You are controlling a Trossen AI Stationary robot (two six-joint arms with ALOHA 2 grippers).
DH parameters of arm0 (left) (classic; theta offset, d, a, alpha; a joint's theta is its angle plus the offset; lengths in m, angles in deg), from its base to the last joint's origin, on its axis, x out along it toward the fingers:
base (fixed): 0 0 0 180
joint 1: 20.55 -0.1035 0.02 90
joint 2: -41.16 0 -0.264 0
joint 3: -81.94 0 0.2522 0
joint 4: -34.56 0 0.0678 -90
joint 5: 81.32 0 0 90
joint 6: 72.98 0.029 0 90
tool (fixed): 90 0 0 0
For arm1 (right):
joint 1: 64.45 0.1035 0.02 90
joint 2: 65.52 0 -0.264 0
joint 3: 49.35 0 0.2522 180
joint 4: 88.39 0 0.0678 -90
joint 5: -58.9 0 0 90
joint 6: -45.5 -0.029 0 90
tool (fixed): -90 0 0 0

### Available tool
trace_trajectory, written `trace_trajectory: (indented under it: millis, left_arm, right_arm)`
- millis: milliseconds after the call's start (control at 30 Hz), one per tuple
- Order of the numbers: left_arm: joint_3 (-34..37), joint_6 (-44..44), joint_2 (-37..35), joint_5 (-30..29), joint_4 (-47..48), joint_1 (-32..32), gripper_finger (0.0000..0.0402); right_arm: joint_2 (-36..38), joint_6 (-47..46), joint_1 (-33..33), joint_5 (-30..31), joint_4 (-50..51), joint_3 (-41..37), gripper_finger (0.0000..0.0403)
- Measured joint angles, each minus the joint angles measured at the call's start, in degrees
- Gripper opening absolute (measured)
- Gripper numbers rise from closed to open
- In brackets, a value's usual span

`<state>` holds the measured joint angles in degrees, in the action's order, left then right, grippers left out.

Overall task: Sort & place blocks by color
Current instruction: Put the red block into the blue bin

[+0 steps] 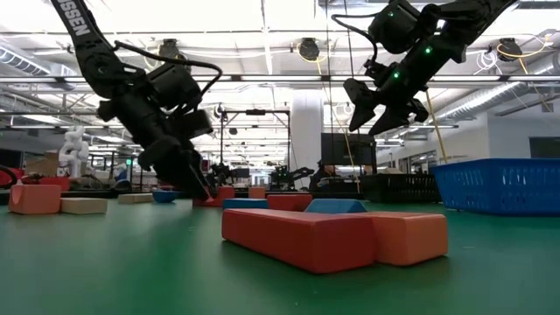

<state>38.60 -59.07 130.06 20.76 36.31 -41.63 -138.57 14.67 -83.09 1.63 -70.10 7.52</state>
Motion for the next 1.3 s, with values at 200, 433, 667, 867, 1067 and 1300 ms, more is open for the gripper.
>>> trace_trajectory:
  millis: [200, 433, 667, 867, 1067, 1300]
  left_arm:
    - [0.0, 0.6, 0.0, -1.5, 2.2, 1.6, 0.0159]
    - [0.0, -4.9, -0.1, -2.9, 3.0, 3.6, 0.0138]
    - [0.1, -16.8, 0.0, -10.3, -0.5, 8.1, 0.0152]
    - [0.1, -20.7, 0.0, -13.2, -10.1, 11.4, 0.0137]
    - [0.1, -22.3, 0.0, -15.6, -20.2, 13.6, 0.0144]
    - [0.1, -24.4, 0.0, -15.8, -27.4, 15.9, 0.0137]
  right_arm:
    - [0.0, 0.0, 0.0, 0.0, 0.0, 0.0, 0.0247]
    - [0.0, 0.0, 0.0, 0.0, 0.0, 0.0, 0.0247]
    - [0.0, 0.0, 0.0, 0.0, 0.0, 0.0, 0.0247]
    - [0.0, 0.0, 0.0, 0.0, 0.0, 0.0, 0.0247]
    - [0.0, 0.0, 0.0, 0.0, 0.0, 0.0, 0.0247]
    - [0.0, -2.7, 0.0, 0.0, -0.3, 0.0, 0.0247]
